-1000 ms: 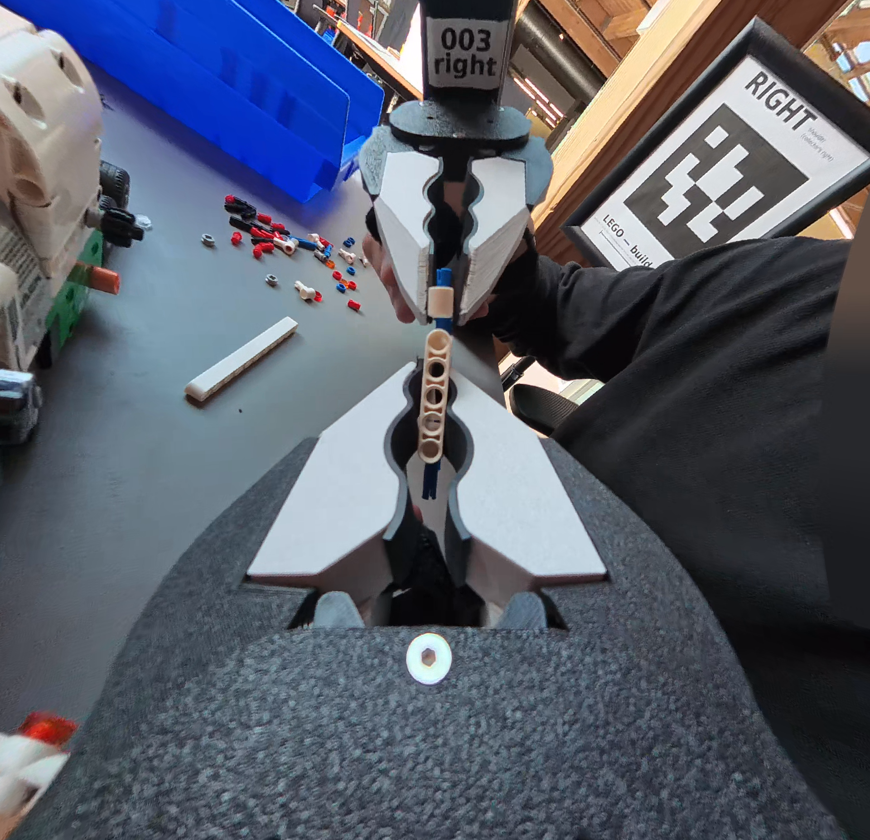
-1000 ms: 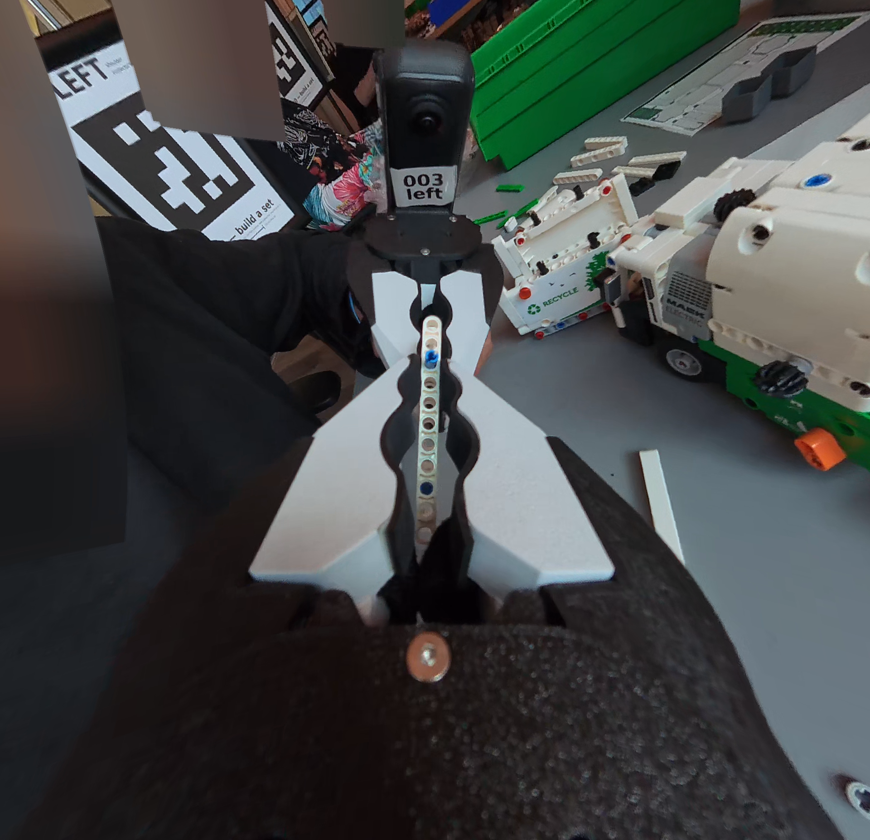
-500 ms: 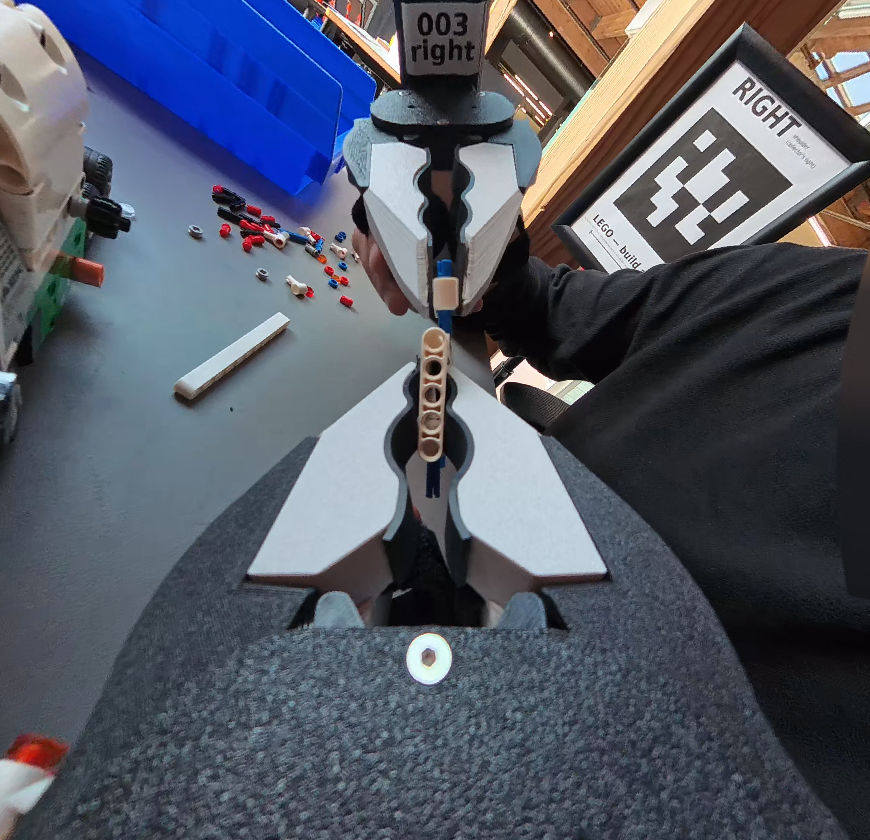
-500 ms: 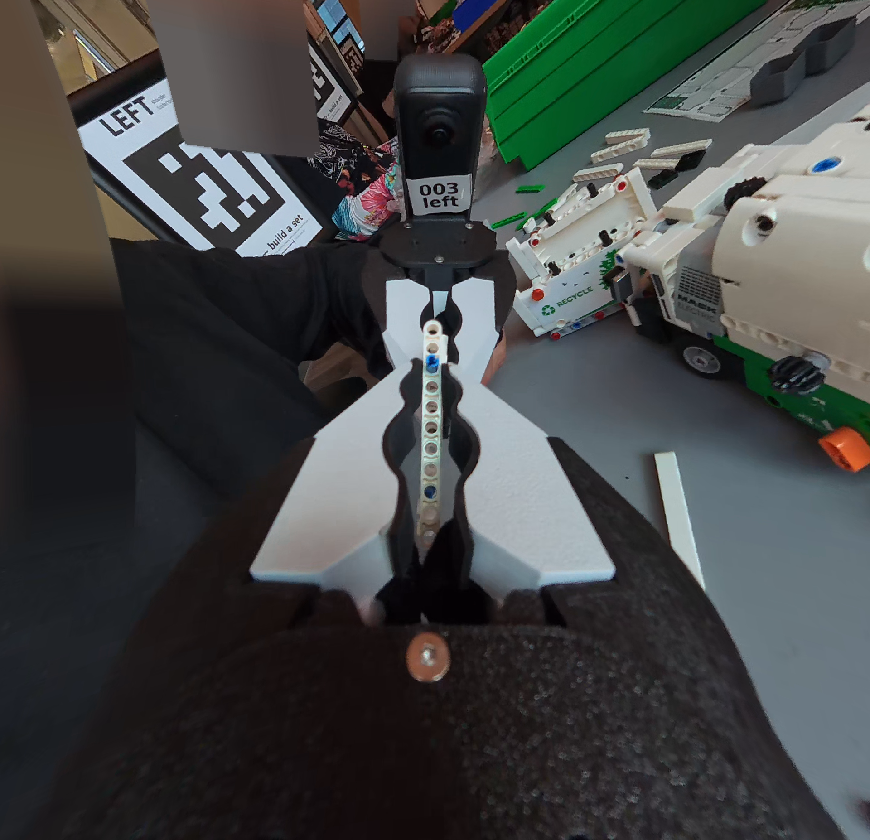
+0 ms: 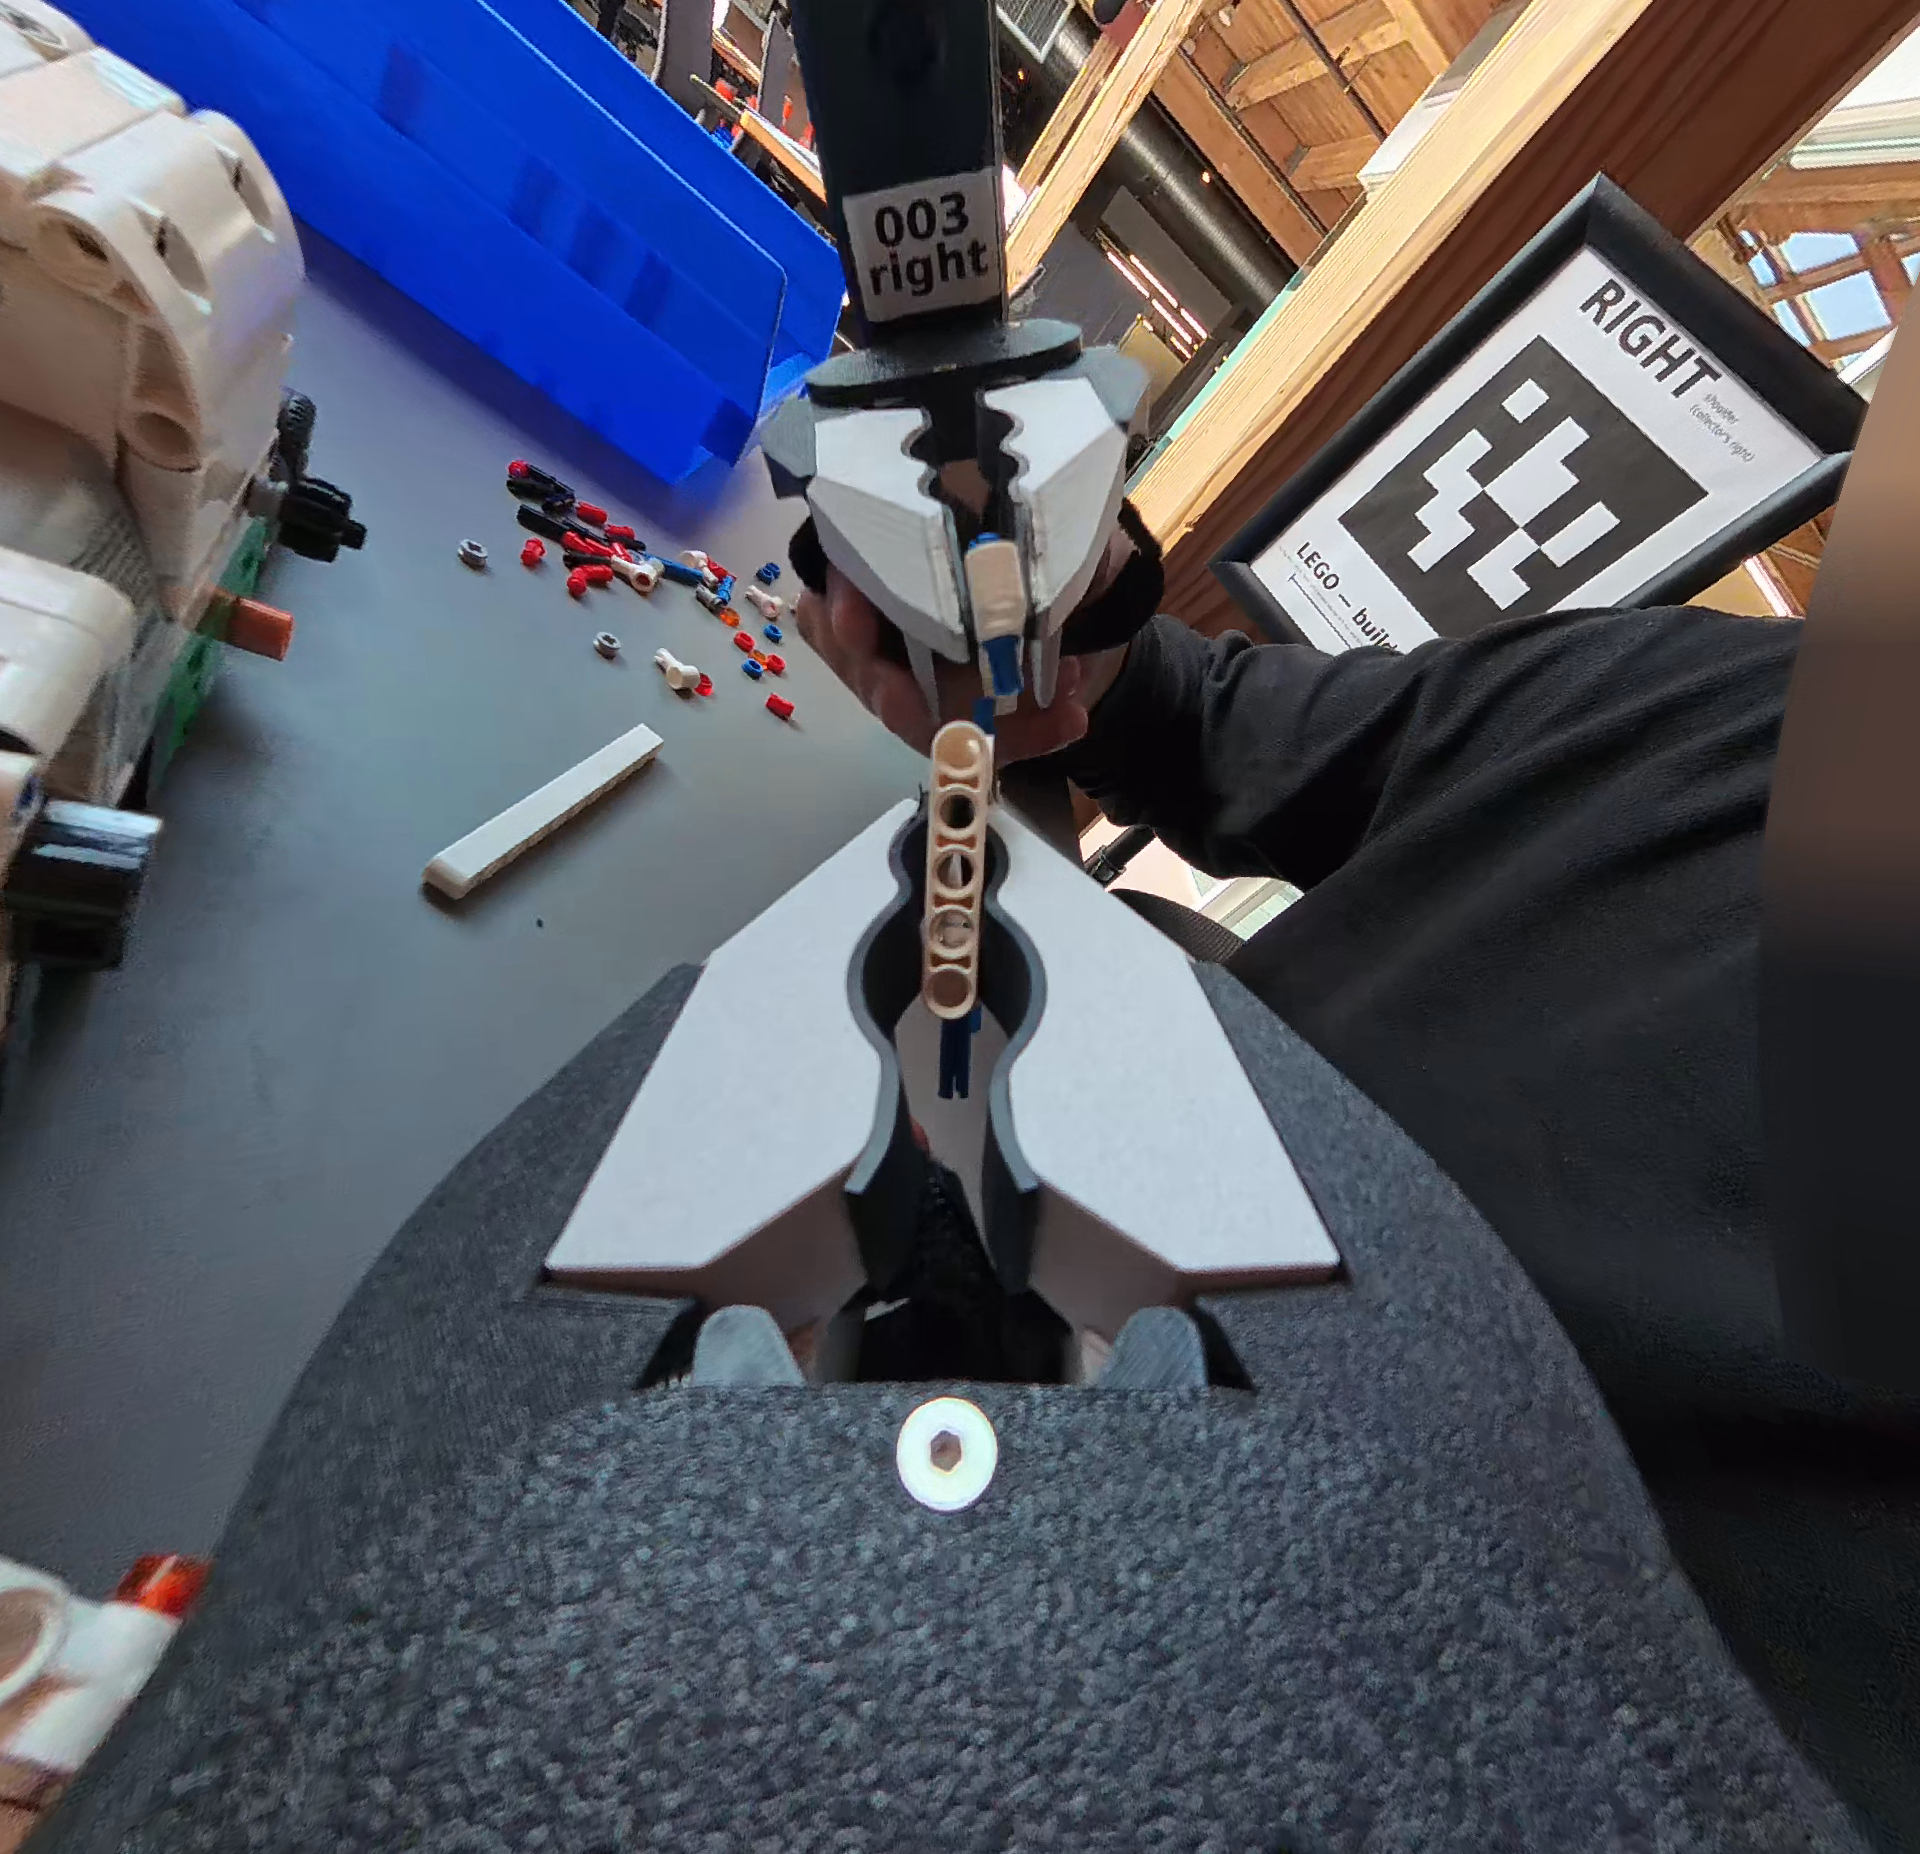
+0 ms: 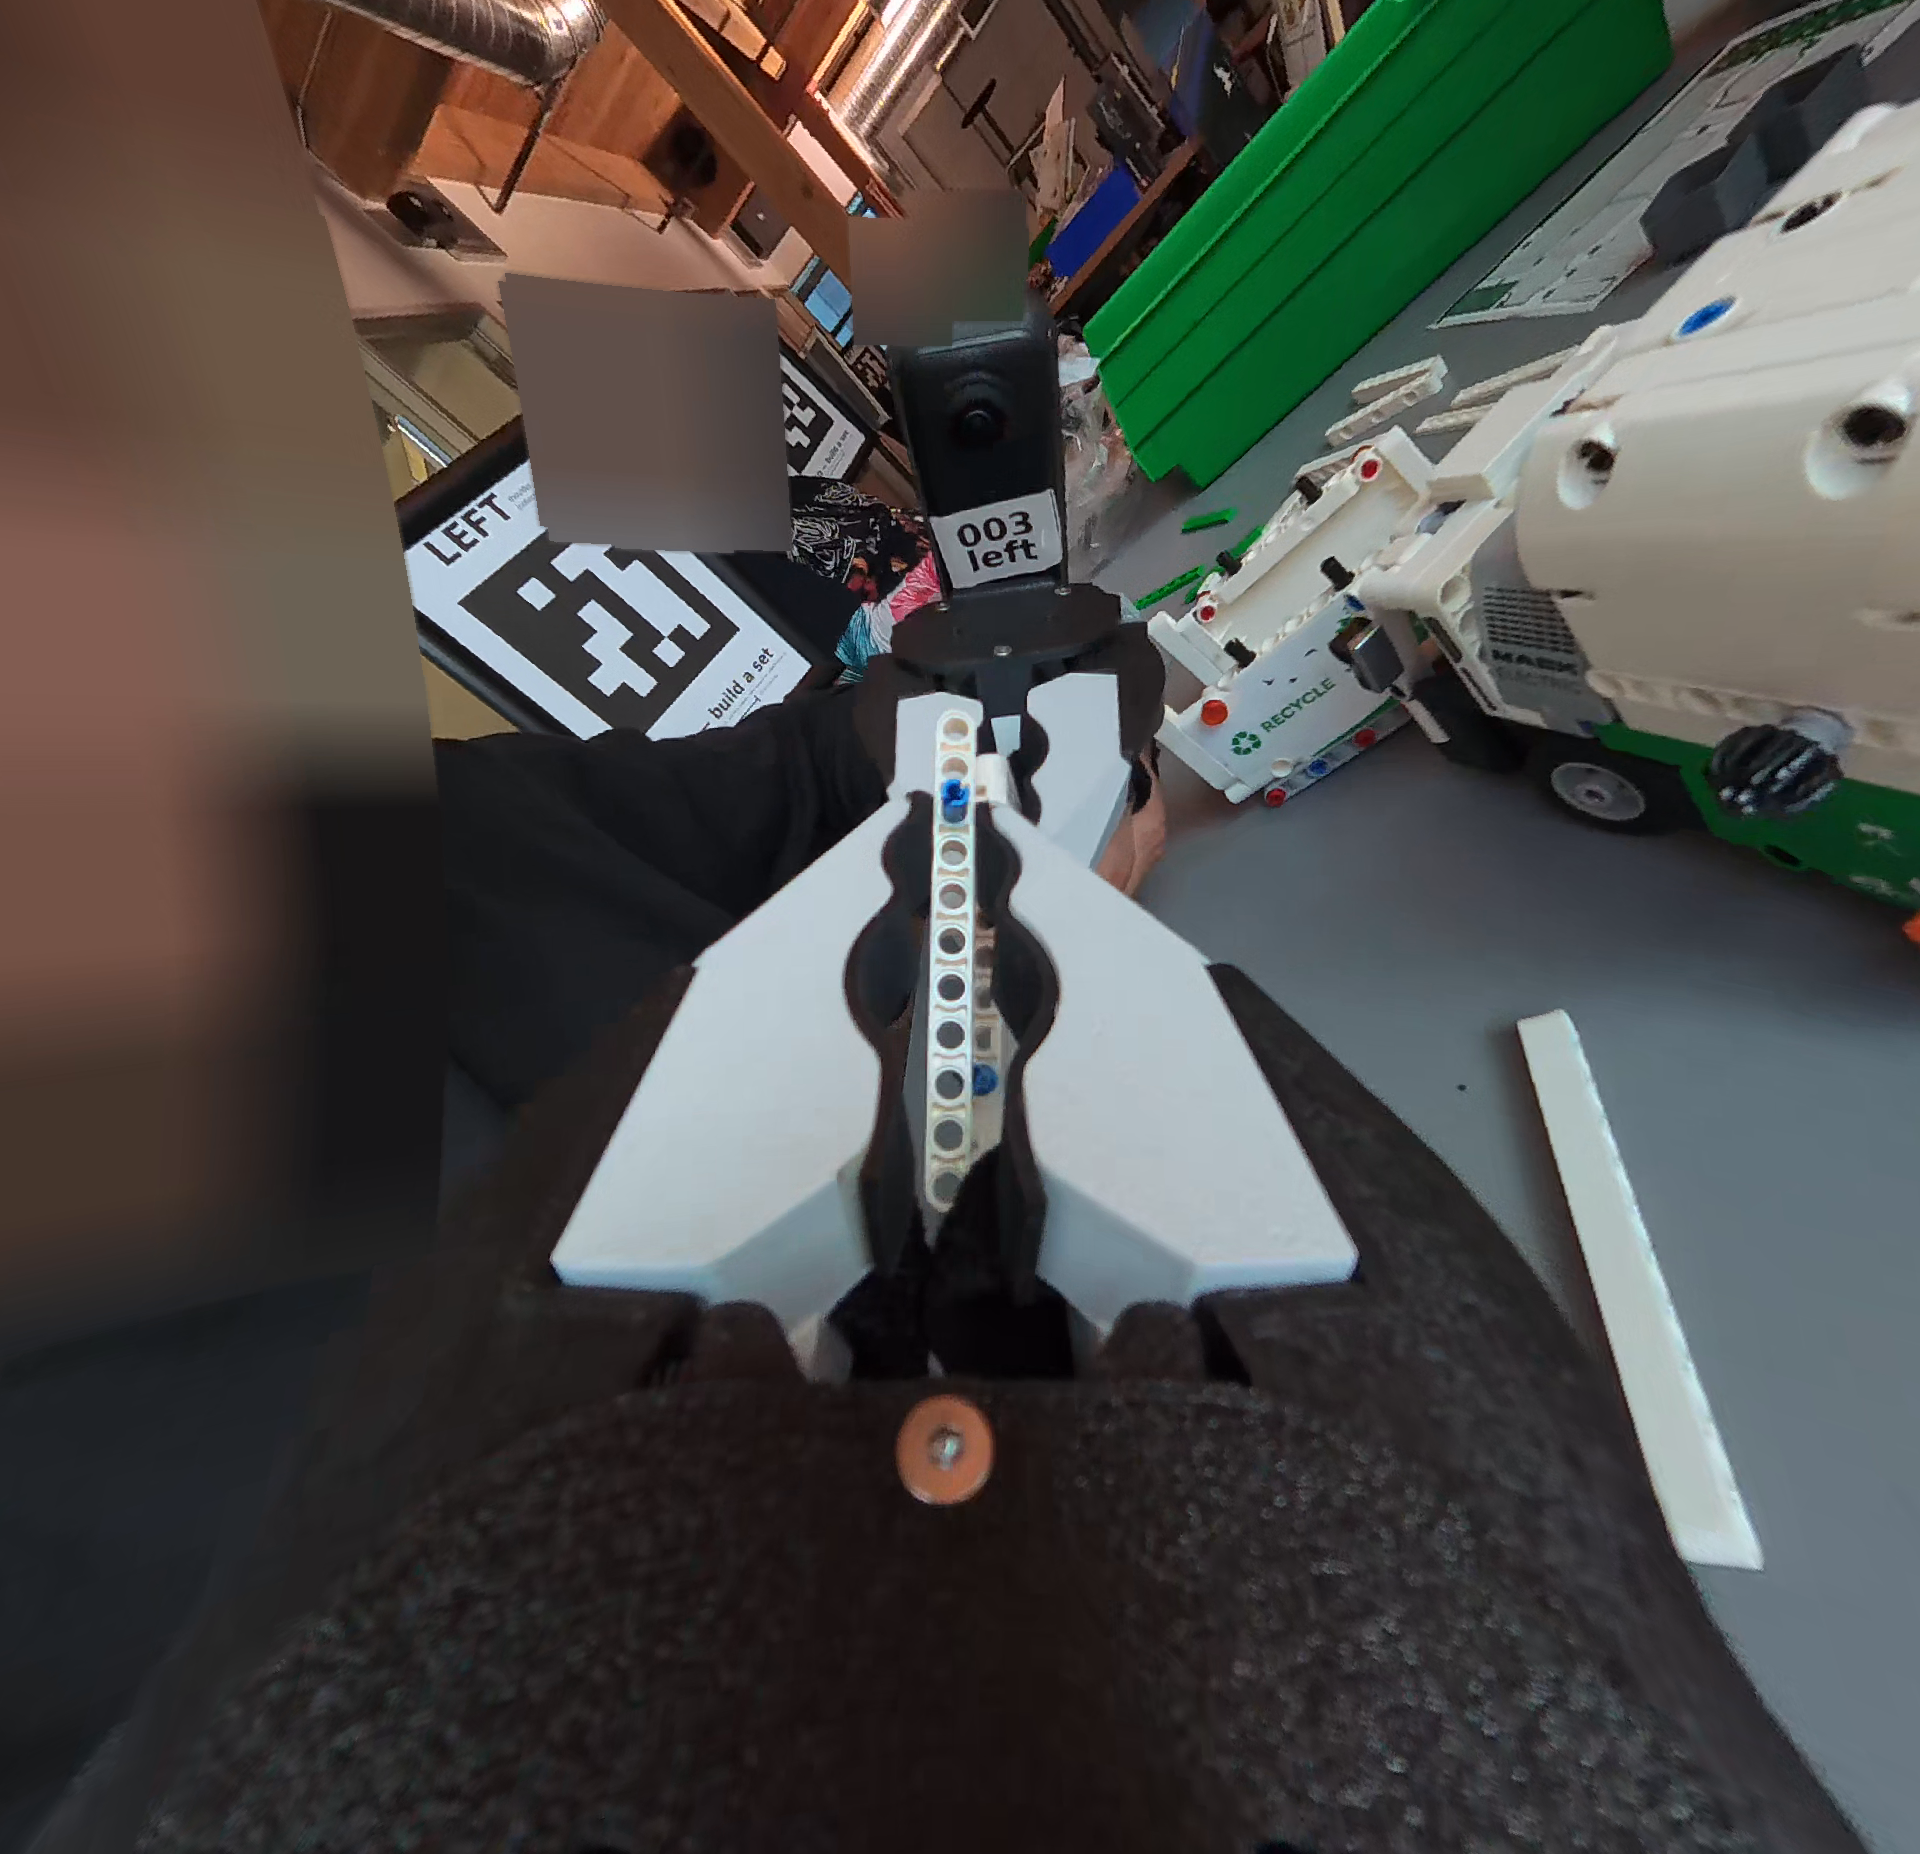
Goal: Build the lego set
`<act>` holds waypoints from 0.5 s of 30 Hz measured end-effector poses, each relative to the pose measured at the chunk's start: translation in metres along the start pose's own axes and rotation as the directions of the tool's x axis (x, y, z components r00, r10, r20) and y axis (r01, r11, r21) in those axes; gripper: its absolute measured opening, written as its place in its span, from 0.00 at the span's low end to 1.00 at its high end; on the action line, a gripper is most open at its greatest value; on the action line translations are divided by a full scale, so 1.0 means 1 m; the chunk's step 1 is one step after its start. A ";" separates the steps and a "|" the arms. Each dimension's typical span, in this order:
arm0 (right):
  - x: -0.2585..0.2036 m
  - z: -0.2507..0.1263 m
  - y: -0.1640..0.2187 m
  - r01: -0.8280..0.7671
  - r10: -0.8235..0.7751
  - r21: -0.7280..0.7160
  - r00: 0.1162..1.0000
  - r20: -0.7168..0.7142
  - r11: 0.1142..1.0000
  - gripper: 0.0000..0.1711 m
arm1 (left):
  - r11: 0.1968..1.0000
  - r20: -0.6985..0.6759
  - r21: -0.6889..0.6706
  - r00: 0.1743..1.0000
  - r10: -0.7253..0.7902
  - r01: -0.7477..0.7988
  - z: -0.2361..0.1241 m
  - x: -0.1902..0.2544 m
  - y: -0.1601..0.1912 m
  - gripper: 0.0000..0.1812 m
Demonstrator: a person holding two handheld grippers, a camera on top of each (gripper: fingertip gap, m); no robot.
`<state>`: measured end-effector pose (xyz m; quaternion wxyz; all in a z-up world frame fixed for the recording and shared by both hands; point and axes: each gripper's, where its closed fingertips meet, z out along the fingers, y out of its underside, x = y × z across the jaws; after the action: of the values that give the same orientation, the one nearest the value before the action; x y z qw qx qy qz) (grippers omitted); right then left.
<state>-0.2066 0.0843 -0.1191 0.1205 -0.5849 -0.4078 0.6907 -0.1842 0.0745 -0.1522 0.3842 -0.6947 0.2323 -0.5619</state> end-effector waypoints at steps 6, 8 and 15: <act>0.007 0.001 0.002 0.008 -0.009 -0.013 1.000 -0.027 1.000 0.03 | 1.000 0.007 -0.002 1.000 0.008 -0.008 -0.001 0.000 0.001 0.00; 0.009 -0.001 0.006 0.038 -0.042 -0.073 0.998 -0.056 0.997 0.03 | 0.999 0.022 -0.031 1.000 0.014 -0.013 -0.002 -0.001 0.005 0.00; 0.061 -0.045 0.071 0.250 -0.540 -0.663 0.795 -0.276 0.706 0.03 | 0.985 0.008 -0.141 0.995 0.100 -0.098 -0.006 0.009 0.017 0.00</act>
<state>-0.1613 0.0970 -0.2118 0.1714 -0.6306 -0.6825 0.3273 -0.1860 0.0559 -0.1604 0.3637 -0.7118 0.3026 -0.5192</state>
